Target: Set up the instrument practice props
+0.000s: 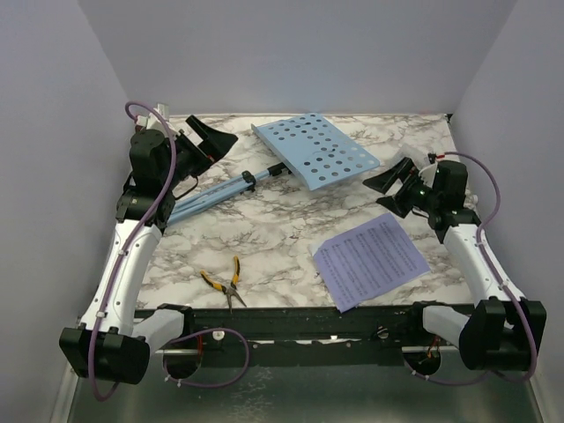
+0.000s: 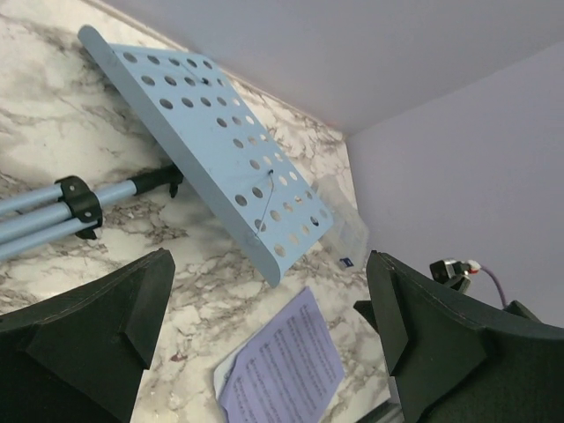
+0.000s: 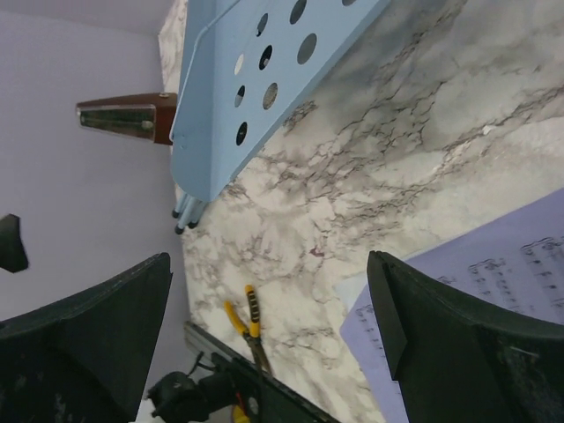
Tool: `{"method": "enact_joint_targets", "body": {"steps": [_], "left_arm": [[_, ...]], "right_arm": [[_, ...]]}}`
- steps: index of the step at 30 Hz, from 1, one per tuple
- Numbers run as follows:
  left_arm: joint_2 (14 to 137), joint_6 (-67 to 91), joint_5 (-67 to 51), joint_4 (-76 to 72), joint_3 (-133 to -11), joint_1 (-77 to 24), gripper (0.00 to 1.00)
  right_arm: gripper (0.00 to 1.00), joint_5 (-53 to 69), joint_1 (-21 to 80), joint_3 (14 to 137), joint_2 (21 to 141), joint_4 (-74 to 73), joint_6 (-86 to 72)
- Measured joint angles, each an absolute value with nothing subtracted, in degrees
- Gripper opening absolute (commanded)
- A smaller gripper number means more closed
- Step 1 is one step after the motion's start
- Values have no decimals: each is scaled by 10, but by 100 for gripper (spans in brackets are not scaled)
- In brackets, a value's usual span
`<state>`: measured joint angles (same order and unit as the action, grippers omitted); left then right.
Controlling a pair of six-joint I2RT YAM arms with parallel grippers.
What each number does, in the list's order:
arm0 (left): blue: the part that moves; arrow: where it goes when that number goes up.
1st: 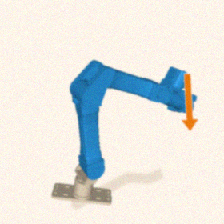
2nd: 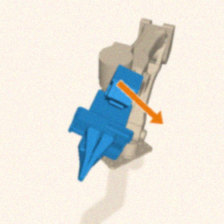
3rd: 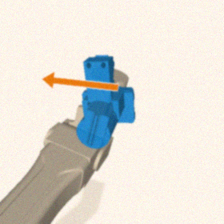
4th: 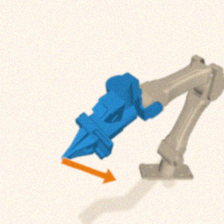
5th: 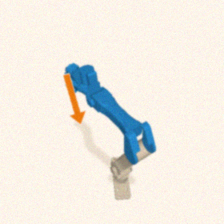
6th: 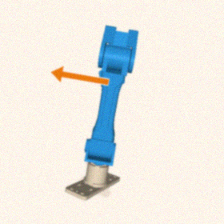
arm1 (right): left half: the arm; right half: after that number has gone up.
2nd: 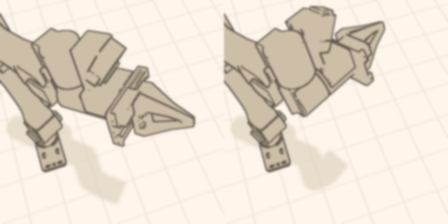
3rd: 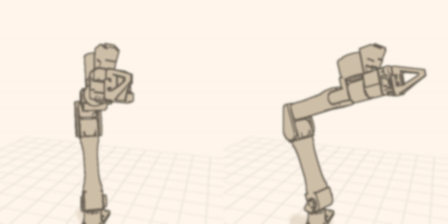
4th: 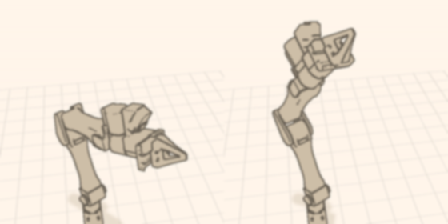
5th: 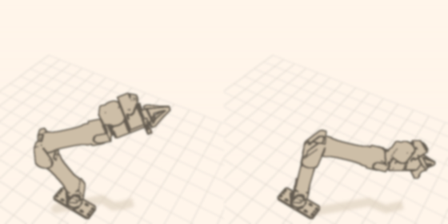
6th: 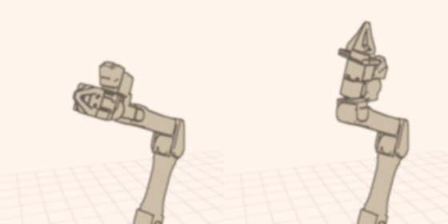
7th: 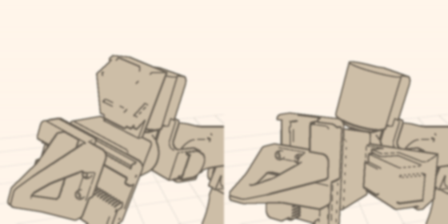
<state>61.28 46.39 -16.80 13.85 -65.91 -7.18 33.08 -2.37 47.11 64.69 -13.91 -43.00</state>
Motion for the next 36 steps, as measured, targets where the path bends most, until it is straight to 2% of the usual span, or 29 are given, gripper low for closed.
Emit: {"method": "enact_joint_targets", "body": {"steps": [6,9,12,18,24,28,32,36], "left_arm": [[622,480,-209,147,-653,-71,99],[620,485,-222,147,-649,-71,99],[617,487,-231,147,-644,-71,99],[606,491,-245,147,-639,-71,99],[585,494,-256,146,-629,-71,99],[575,495,-257,147,-619,-71,99],[575,496,-258,147,-611,-71,99],[578,497,-260,147,-609,-71,99]], "right_arm": [[100,354,-23,373,655,20,-617],[99,358,-15,365,713,99,-690],[94,357,13,375,799,175,-747],[74,342,88,434,945,283,-808],[54,299,107,465,1041,361,-850],[49,259,120,468,1058,378,-858],[36,224,136,468,1058,383,-859],[16,208,139,468,1058,400,-872]]}}
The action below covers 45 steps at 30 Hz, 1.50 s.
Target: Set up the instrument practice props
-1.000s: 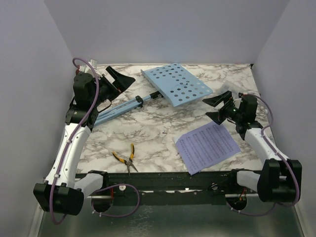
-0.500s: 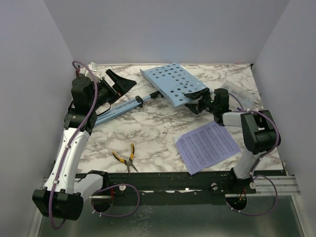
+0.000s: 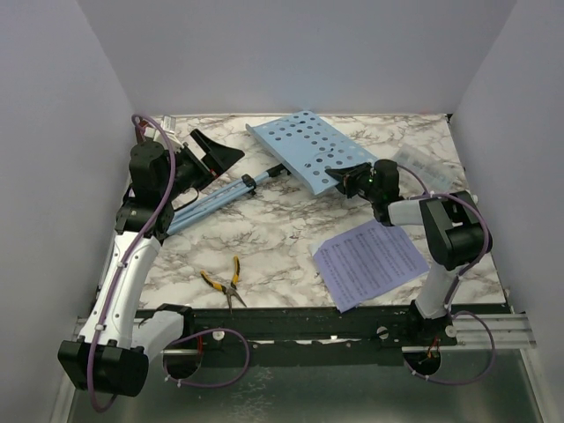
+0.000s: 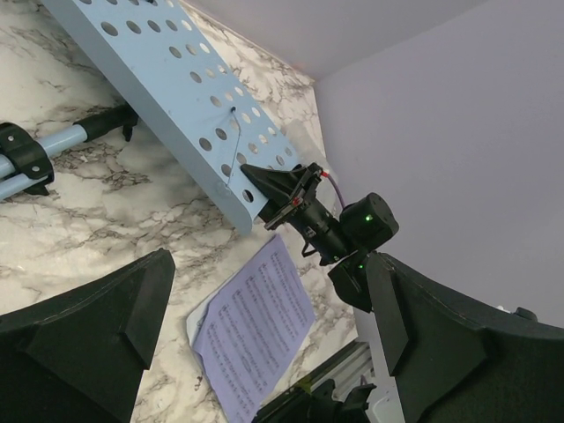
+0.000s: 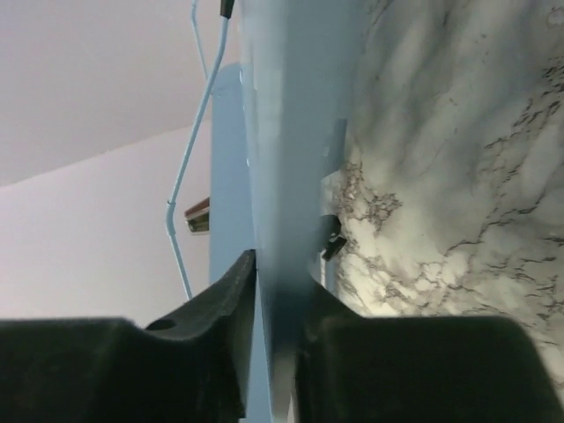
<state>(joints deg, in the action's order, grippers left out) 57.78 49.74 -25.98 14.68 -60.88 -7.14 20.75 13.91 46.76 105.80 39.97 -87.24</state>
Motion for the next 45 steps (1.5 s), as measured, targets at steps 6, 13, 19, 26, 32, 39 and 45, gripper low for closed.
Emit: {"method": "enact_joint_targets", "body": {"steps": [6,13,19,26,32,39,45], "left_arm": [[580,499,-263,145,-604,-71,99],[580,500,-263,145,-599,-71,99],[580,500,-265,145,-599,-71,99],[578,499,-267,145,-599,-71,99],[574,494,-270,145,-599,-71,99],[582,463,-278,146,-606,-71,99],[650,407,-294,147,-654,-72,93]], "right_arm": [[3,187,140,454,1052,449,-899],[0,153,146,435,995,430,-905],[0,118,145,429,928,382,-896],[1,102,139,425,876,408,-823],[1,118,129,445,836,442,-717],[0,180,126,545,775,388,-550],[0,277,126,667,740,297,-384]]}}
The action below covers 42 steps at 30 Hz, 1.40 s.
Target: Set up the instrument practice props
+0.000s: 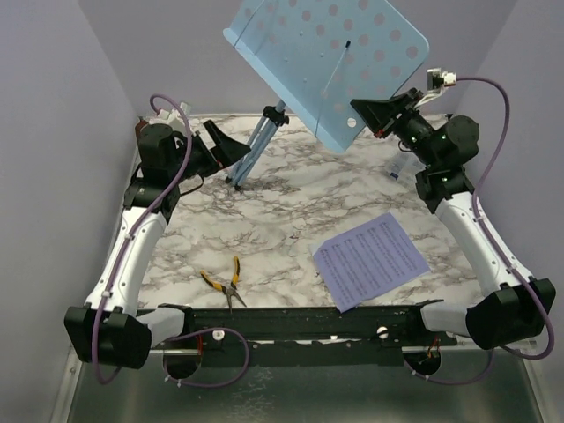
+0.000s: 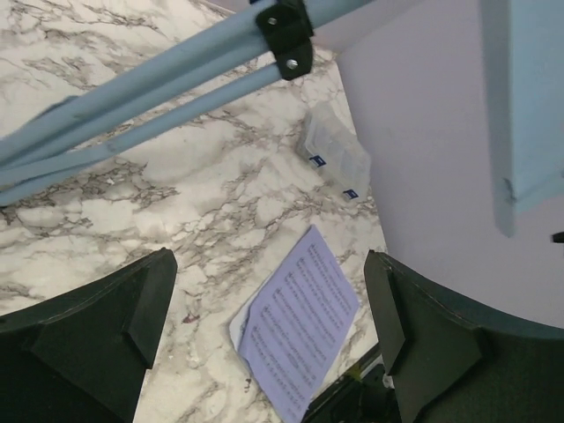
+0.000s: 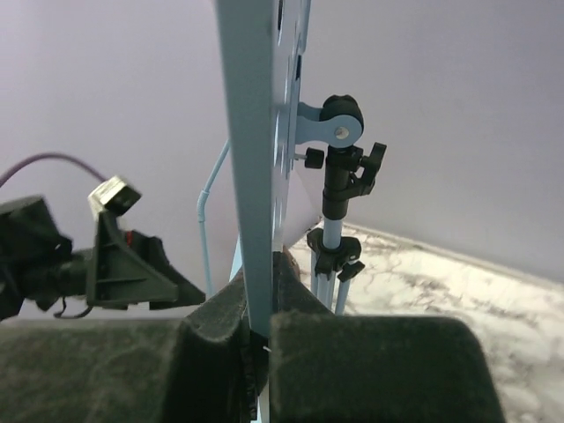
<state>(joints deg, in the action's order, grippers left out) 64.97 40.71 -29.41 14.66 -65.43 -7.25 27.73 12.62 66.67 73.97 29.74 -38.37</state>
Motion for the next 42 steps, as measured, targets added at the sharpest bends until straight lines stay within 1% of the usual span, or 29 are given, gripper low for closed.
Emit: {"method": "enact_joint_targets", "body": {"steps": [4,8,13,15,17,19,21,23,25,27,29,31,33,37,38,40,41,42], "left_arm": [[701,362,-276,139,-677,-97,92],[747,300,-247,93,-677,-164,85],[758,270,-227,-39,-623,-180,71],[763,259,-224,-107,-596,-179,68],[772,246,-224,-163,-575,-177,68],[785,232,-223,-209,-558,-177,64],[803,220,-223,-249,-547,-177,58],[824,213,-223,-279,-547,-178,49],[849,204,-219,-308,-548,-184,46],[877,192,-198,-332,-550,-202,45],[897,186,-180,-347,-550,-222,40],[916,170,-144,-367,-551,-248,38],[934,145,-96,-380,-560,-274,30],[967,93,-3,-400,-590,-311,25],[973,84,11,-404,-594,-316,23],[978,71,26,-410,-596,-322,22],[978,63,33,-411,-596,-326,24],[978,58,39,-412,-596,-328,31]], "right_arm": [[0,344,126,721,717,240,-272],[0,389,127,749,709,204,-205],[0,427,128,811,715,116,-136],[0,441,128,843,721,80,-115],[0,453,128,868,725,46,-97],[1,457,128,892,730,17,-83],[0,458,128,913,737,-7,-71],[0,457,128,925,741,-26,-62],[0,454,128,932,742,-42,-55],[0,448,128,940,743,-59,-49],[0,441,128,947,743,-73,-46],[0,435,128,952,743,-86,-44],[1,428,128,958,743,-99,-44],[0,417,128,964,743,-116,-44],[1,414,128,964,743,-118,-44],[1,409,128,965,744,-122,-44],[0,406,128,965,744,-123,-44],[0,403,128,965,743,-125,-44]]}}
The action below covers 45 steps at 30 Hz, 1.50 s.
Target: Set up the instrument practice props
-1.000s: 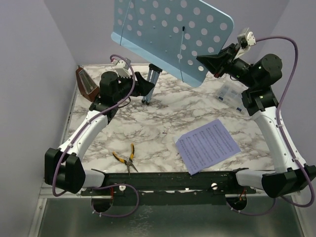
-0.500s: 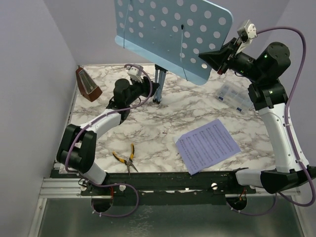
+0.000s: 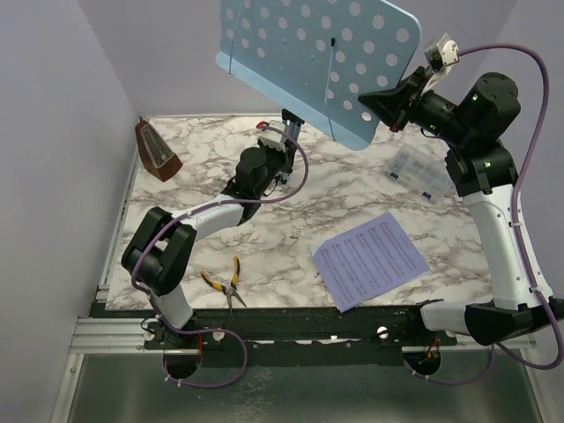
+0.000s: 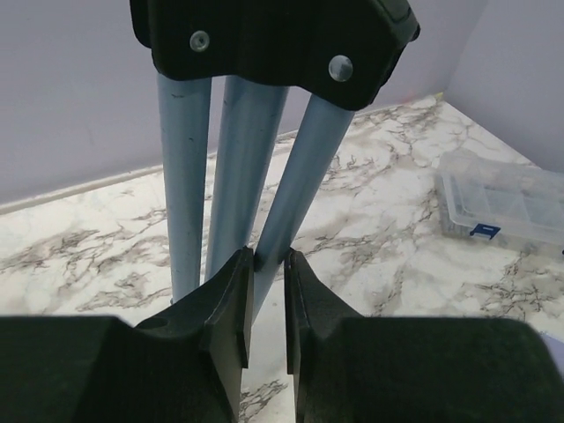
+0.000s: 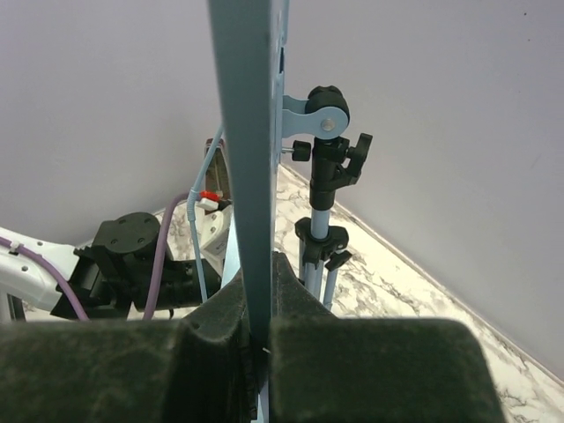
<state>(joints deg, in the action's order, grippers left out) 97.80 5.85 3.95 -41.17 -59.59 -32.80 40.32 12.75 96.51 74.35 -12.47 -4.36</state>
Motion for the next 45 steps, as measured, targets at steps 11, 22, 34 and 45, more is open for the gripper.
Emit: {"method": "enact_joint_targets", "body": {"steps": [11,22,34,45], "left_arm": [[886,57,80,-420,-525,-303,47],[925,74,80,-405,-578,-293,48],[976,67,104,-406,-630,-313,47],[1071,22,148,-411,-730,-330,58]], "right_arm": [[1,401,128,975,744,-143,-36],[1,402,128,976,745,-143,-36],[1,408,126,977,745,-142,-47],[1,408,116,977,746,-143,-57]]}}
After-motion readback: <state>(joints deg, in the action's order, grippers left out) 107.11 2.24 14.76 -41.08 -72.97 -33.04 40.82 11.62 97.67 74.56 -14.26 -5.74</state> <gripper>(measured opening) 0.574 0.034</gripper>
